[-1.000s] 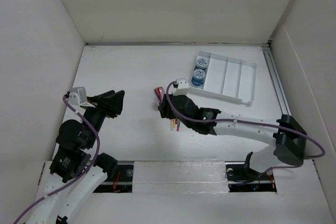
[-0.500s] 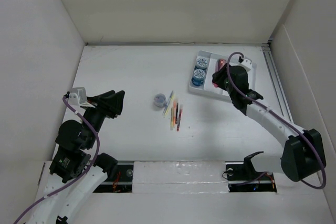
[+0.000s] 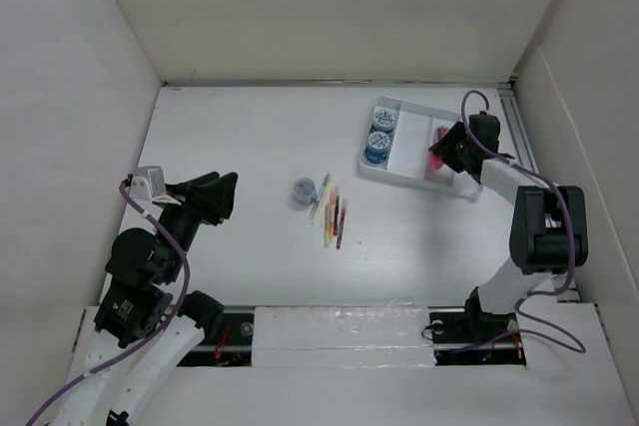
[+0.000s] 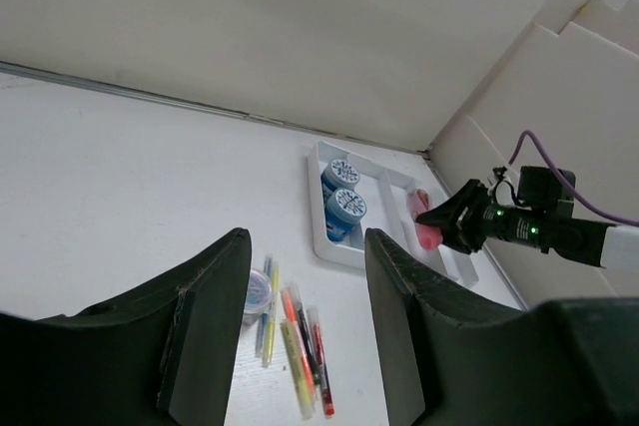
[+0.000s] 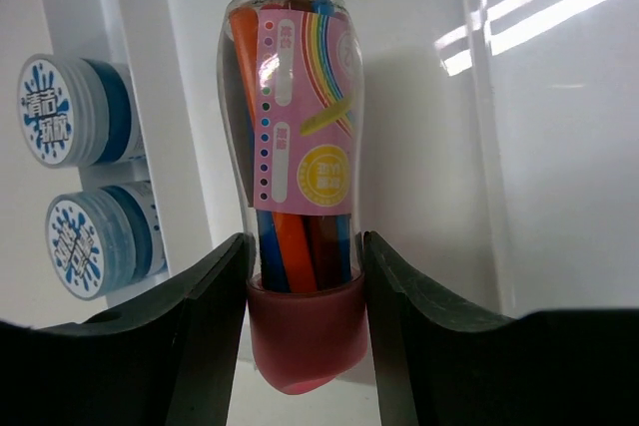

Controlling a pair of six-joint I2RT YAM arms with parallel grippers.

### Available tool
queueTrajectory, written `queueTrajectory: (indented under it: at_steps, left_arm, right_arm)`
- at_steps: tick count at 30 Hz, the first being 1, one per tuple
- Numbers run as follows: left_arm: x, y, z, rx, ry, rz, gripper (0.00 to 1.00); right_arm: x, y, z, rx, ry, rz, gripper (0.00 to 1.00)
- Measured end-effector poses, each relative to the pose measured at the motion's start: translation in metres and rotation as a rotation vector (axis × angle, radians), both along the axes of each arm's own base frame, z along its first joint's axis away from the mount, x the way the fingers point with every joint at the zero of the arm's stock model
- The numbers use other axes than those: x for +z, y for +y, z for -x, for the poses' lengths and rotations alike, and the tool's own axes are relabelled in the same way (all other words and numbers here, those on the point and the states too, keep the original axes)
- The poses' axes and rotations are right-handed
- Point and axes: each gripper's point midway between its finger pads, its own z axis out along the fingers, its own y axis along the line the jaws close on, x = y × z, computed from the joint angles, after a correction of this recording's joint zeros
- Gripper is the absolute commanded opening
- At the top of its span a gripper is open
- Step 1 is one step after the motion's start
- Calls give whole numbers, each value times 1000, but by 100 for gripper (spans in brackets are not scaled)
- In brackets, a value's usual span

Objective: Organize the desk

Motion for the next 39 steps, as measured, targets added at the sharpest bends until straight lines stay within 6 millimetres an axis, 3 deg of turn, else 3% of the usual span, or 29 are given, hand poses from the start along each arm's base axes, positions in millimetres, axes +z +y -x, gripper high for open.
queueTrajectory:
  at_steps: [4,5,6,10,15,20,23,25,27,30,31,32,35,39]
  left_arm:
    - [0,0,0,-1,0,0,45]
    - [0,0,0,-2,0,0,45]
    - [0,0,0,-1,0,0,45]
    - [0,0,0,-2,0,0,45]
    - [0,0,0,-1,0,0,45]
    - [0,0,0,-1,0,0,45]
    - [0,0,0,-1,0,0,46]
    - [0,0,0,0,0,0,46]
    - [0,0,0,3,1,0,46]
    - [0,1,0,7,0,2,46]
    - [0,2,0,9,0,2,46]
    - [0,2,0,11,0,2,46]
    - [0,2,0,11,0,3,46]
    - [0,2,0,10,0,3,46]
  right_arm:
    - [4,4,-14,40,-10,-40,20]
    - [5,4,-15,42,-12,-43,26]
    - [5,2,-17,40,-13,-45,39]
    - [3,0,-16,32,-7,-43,60]
    - [5,-5,-18,4,-14,-29,72]
    - [16,-8,-14,-21,-42,-16,75]
    - [32,2,-8,-5,-93,-4,62]
    - [48,22,-4,39,-146,6,6]
    - [62,59,4,132,-188,10,0]
    - [75,122,18,277,-243,45,0]
    - [75,148,27,340,-250,59,4]
    - [74,172,36,399,-253,75,27]
    - [61,231,64,546,-251,135,62]
    - [34,275,79,654,-226,232,79]
